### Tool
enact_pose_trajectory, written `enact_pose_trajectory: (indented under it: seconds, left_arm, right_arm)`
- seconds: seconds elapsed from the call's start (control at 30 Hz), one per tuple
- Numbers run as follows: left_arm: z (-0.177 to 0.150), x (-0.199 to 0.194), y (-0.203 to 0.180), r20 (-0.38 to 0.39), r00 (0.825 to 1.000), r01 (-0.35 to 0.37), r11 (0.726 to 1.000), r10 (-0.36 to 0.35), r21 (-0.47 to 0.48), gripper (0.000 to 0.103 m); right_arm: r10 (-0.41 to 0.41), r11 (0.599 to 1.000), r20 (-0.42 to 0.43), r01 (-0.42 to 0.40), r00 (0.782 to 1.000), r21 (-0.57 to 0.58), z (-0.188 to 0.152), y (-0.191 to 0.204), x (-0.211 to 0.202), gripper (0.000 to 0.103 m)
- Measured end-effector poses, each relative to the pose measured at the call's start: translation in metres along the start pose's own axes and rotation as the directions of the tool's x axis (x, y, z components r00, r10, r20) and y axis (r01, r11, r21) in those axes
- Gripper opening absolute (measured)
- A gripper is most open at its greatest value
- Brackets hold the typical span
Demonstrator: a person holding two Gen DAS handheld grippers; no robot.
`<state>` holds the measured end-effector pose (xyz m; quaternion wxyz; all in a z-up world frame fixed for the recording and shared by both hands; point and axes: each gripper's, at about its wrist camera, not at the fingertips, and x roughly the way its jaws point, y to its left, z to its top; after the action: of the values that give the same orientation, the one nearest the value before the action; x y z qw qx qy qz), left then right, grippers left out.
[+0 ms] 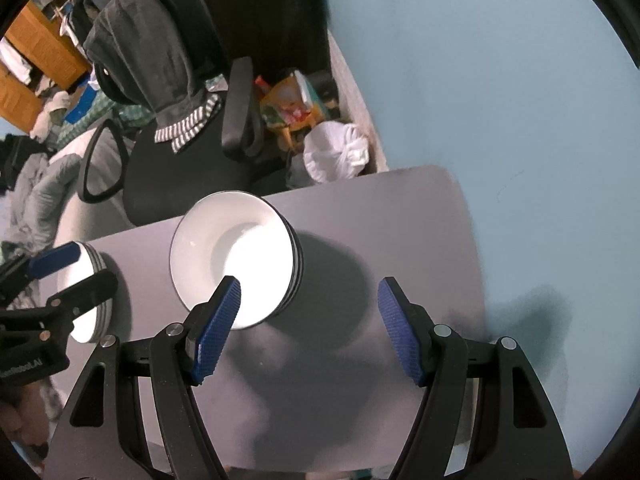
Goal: Organize plates and bowls
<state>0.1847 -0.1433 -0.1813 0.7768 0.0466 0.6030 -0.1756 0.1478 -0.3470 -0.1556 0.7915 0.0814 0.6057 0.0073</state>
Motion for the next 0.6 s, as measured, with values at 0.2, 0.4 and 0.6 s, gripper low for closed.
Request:
enact_pose_trajectory:
  seconds: [0.2,0.4,0.6]
  left_arm:
    - [0.009,0.027,-0.001,-0.071,0.997,0.021,0.999,-0.023,-0.033,0.079]
    - [0.017,0.052,0.002,-0.128,0.990,0.044,0.995,-0.055,-0.086,0.079]
    - [0.023,0.073,0.005,-0.166,0.984,0.043,0.990,-0.065,-0.133,0.079]
  right_arm:
    - [0.052,0.999,-0.073,-0.051,0.996,0.019,0.006,-0.011,0.027,0.071]
    - [0.095,0.995,-0.120,-0.092,0.988,0.032,0.013,-0.017,0.051,0.071]
    - [0.137,0.990,-0.161,-0.130,0.977,0.054,0.020,-0.024,0.070,0.071]
